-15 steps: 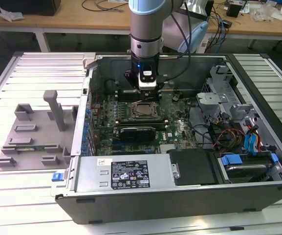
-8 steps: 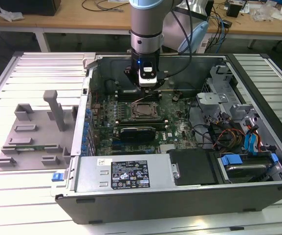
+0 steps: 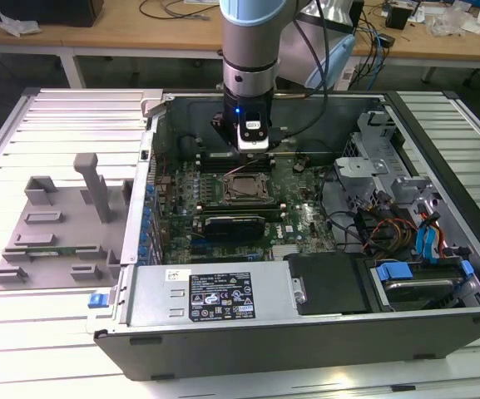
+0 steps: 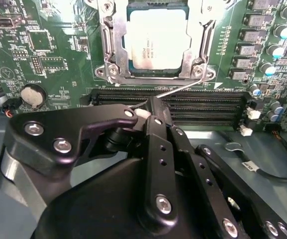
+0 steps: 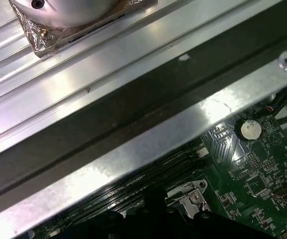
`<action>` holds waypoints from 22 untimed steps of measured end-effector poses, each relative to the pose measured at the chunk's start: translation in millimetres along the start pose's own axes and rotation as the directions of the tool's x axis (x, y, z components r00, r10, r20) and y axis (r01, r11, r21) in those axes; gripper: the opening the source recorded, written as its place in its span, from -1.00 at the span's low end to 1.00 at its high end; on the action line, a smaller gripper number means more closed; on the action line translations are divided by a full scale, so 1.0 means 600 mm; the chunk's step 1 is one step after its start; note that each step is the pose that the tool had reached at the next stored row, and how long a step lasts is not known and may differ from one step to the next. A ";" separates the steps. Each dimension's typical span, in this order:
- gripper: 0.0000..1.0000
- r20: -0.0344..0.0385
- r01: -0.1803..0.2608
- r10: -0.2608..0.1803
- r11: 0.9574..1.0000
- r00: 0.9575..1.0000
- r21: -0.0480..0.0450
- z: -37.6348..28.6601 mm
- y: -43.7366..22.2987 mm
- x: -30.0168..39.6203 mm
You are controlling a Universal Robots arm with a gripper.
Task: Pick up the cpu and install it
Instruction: 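Install the first cpu locking lever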
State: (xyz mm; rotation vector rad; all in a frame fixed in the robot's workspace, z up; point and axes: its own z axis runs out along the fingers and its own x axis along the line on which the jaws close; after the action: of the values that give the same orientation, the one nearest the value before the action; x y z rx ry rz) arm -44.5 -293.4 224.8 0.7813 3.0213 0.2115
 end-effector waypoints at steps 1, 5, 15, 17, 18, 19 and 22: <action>-0.79 -0.002 0.003 -0.003 1.000 1.000 -0.002 0.000 -0.001 0.000; -0.79 -0.010 0.018 -0.018 1.000 1.000 -0.016 0.000 -0.003 -0.001; -0.79 -0.012 0.022 -0.022 1.000 1.000 -0.019 0.005 0.000 -0.012; -0.79 -0.012 0.022 -0.022 1.000 1.000 -0.019 0.010 0.000 -0.014; -0.79 -0.012 0.022 -0.022 1.000 1.000 -0.019 0.010 0.000 -0.014; -0.79 -0.012 0.022 -0.022 1.000 1.000 -0.019 0.010 0.000 -0.014; -0.79 -0.012 0.022 -0.022 1.000 1.000 -0.019 0.013 0.000 -0.014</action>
State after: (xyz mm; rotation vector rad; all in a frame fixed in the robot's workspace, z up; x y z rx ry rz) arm -36.6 -296.6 216.6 0.7474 3.0334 0.2458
